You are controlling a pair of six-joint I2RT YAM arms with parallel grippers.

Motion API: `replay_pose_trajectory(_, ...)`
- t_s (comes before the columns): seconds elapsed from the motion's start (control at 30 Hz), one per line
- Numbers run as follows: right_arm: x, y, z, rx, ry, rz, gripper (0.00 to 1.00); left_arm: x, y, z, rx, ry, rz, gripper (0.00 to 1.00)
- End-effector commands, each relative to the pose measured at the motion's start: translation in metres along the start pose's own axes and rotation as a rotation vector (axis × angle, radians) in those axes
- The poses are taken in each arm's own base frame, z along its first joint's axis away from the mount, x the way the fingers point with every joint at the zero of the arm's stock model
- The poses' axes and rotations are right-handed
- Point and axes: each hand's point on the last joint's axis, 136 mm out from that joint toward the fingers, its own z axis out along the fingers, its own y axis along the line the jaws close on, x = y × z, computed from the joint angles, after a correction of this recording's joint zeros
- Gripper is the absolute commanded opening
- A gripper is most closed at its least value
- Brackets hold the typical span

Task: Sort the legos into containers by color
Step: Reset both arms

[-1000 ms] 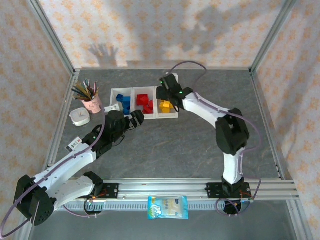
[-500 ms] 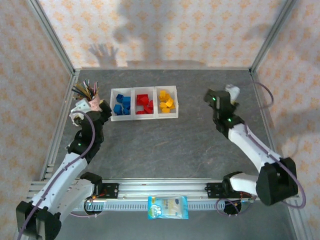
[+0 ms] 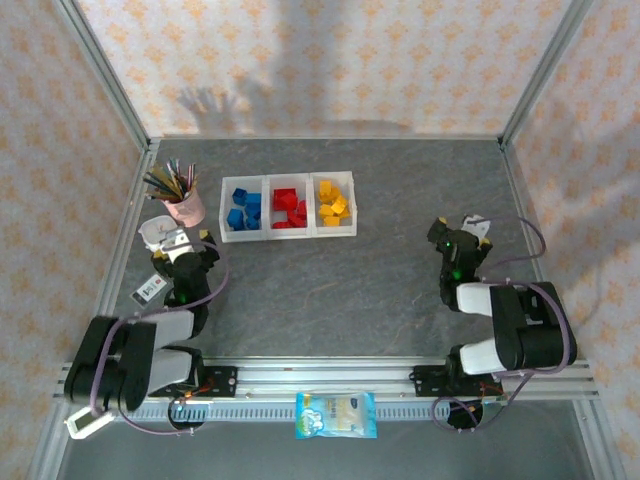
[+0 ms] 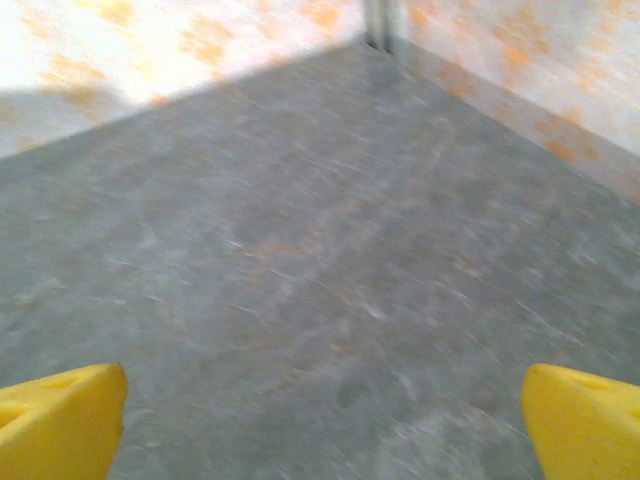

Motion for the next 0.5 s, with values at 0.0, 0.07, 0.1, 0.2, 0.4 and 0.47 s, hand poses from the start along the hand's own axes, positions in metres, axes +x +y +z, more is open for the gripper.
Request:
replay_pose_trajectory(0.0, -0.026, 0.02, -0.003, -0.136, -0.138, -0.025, 1.0, -0.043, -0.027, 0.002, 0.139, -0.204, -0.032, 1.0)
replay_pose_trajectory(0.07, -0.016, 0.024, -0.007, -0.182, -0.156, -0.041, 1.0, -0.036, -0.031, 0.006, 0.16, -0.211, -0.022, 0.99)
replay_pose_trajectory(0.1, -0.019, 0.025, -0.009, -0.19, -0.178, -0.035, 1.0, -0.037, -0.035, 0.007, 0.177, -0.228, -0.008, 0.99)
replay_pose_trajectory(0.2, -0.017, 0.025, -0.005, -0.182, -0.157, -0.04, 1.0, -0.024, -0.033, 0.028, 0.104, -0.106, 0.0, 1.0)
replay_pose_trajectory(0.4, -0.016, 0.026, -0.006, -0.186, -0.148, -0.047, 1.0, -0.029, -0.025, 0.024, 0.095, -0.149, -0.033, 1.0)
replay_pose_trajectory(0.47, -0.015, 0.026, -0.005, -0.184, -0.14, -0.048, 1.0, -0.027, -0.025, 0.026, 0.091, -0.136, -0.031, 1.0)
